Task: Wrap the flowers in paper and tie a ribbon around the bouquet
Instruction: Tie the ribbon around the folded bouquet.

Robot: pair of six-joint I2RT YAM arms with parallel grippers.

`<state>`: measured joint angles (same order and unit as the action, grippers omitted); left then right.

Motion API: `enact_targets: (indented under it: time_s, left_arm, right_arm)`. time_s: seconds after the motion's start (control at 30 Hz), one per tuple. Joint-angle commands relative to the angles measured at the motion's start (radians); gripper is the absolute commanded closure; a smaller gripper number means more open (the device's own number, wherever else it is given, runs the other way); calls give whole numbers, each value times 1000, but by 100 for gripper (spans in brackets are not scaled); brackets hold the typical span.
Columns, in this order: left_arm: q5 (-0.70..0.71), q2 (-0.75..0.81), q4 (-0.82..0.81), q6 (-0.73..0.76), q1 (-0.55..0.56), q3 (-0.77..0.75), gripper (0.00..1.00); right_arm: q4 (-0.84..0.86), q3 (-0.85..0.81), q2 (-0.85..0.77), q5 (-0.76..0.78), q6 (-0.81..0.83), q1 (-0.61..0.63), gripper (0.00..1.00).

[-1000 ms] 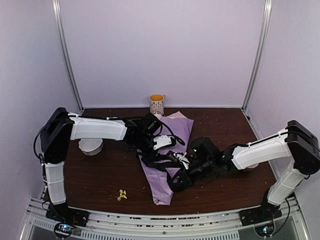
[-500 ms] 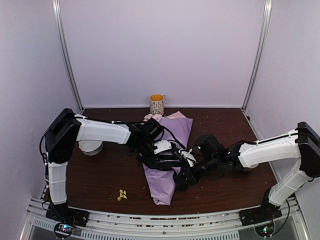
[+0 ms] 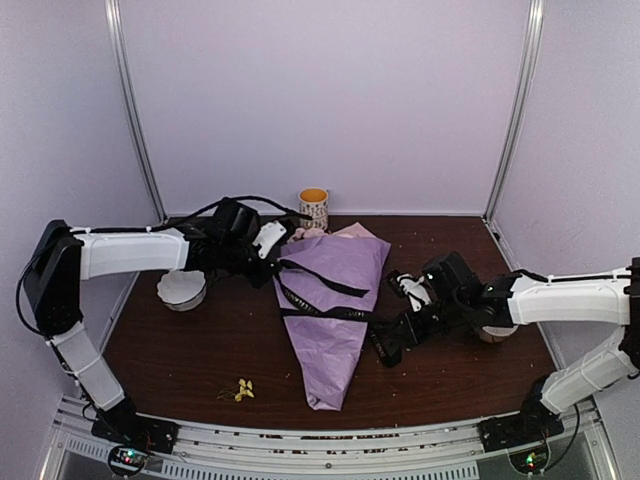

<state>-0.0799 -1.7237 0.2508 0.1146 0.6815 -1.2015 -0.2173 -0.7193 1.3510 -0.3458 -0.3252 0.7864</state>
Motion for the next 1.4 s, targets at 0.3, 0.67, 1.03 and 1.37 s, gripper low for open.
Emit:
enact_targets:
  time_s: [0.3, 0.67, 1.03, 1.37]
  left_arm:
    - [234, 412, -162, -358, -199, 469, 100]
    - [154, 472, -249, -351, -138, 471, 100]
    - [191, 502, -333, -269, 116, 359, 100]
    - [151, 461, -340, -256, 128, 318, 100]
  right_arm:
    - [-197, 31, -218, 405, 0, -210, 100]
    - [-112, -208, -45, 393, 127, -19, 100]
    - [-56, -524, 141, 435, 235, 187, 100]
    - [-61, -610, 224, 416, 243, 201, 100]
